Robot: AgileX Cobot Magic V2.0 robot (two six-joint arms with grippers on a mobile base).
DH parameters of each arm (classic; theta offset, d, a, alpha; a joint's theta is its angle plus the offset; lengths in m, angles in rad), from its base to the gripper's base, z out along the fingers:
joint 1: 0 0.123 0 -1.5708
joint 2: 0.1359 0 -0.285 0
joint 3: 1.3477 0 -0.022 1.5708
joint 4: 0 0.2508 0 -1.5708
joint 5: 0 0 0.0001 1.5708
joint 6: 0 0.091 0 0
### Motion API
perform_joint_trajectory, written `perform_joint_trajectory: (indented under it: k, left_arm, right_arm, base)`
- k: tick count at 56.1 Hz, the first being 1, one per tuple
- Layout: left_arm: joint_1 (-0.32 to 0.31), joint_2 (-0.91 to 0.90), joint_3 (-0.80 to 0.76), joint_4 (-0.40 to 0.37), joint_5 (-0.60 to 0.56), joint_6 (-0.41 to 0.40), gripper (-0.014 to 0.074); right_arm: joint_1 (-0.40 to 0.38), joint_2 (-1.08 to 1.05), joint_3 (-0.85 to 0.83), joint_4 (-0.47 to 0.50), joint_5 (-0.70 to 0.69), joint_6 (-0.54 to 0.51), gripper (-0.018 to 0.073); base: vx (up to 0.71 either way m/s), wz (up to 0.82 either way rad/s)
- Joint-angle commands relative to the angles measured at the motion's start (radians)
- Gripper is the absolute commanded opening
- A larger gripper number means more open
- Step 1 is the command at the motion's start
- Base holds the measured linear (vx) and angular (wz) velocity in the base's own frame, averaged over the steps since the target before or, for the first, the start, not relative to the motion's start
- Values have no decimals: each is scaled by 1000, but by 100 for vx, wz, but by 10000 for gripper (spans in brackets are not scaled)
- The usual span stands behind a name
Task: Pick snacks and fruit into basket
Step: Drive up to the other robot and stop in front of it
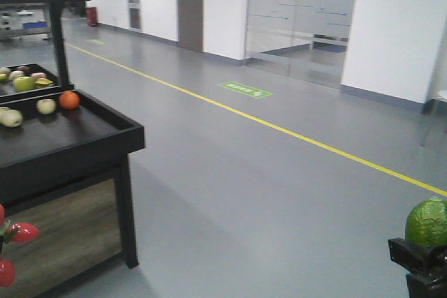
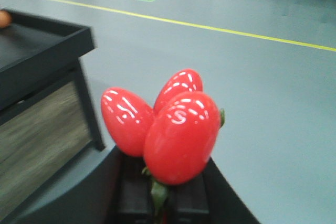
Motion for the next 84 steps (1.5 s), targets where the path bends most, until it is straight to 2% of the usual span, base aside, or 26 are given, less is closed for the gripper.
perform_joint_trajectory:
  k: [1, 66, 84]
  left_arm:
    - [0, -8, -27, -11, -75, -2, 0]
    - [0, -8, -27, -11, -75, -2, 0]
    - [0, -8, -27, -11, -75, -2, 0]
  right_arm:
    - [-6, -8, -29, -26, -84, -1, -8]
    - [-6, -8, -29, -26, -84, -1, -8]
    - [-6, -8, -29, -26, -84, -1, -8]
  base:
    - [-18, -77]
    - [-11, -79]
    - [3, -52]
